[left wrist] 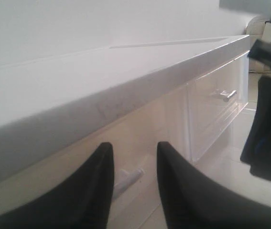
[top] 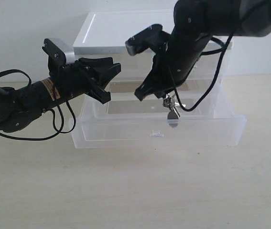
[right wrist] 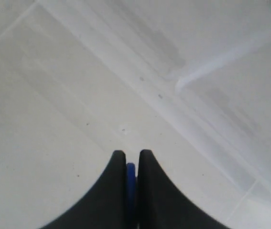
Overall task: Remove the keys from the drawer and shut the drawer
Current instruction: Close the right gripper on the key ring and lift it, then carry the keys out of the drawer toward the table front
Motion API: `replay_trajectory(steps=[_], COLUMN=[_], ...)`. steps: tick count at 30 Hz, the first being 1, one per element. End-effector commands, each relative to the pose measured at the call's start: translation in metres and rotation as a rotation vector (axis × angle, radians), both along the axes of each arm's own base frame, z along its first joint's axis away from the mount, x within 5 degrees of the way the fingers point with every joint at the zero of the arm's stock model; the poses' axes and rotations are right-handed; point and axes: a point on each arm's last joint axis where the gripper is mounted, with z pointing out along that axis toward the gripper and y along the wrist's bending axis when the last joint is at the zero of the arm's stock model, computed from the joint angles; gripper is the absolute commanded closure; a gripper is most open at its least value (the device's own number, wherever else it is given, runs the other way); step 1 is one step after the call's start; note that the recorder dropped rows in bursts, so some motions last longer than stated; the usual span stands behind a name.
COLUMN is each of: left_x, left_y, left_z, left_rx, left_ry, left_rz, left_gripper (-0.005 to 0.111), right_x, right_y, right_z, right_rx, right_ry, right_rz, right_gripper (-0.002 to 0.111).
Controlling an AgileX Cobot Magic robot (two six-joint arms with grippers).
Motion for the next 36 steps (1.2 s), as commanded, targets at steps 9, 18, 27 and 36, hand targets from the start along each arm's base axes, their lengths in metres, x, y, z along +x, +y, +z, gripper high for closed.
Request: replay_trajectory(steps=[9,18,27,36], left_x=[0.002,-0.026,-0.072,-0.126], left_y=[0.002,0.003,0.008,0.038], left_z=[0.011,0.047,0.094,0.148], left_rx=[-0.02,-0.038,0.007,-0.028], left_ry=[-0.051,-0.154,-0.27,-0.377], left_rz=[-0.013,-0.102,-0.162,-0.085], left_gripper=[0.076,0.076,0.076,0.076], right_x=[-0.04,-0.089,-0.126,-0.146], right_y=[-0.002,0.011,-0.005,-0.007], right_z=[0.081,0.109,0.088,0.011], right_rx=[0.053,-0.065,0.009,0.087], right_ry=[-0.164,-0.262,-0.265,-0.127], right_rz=[0.022,0.036,0.0,0.036], right_gripper=[0.109,0.109,0.109,0.109])
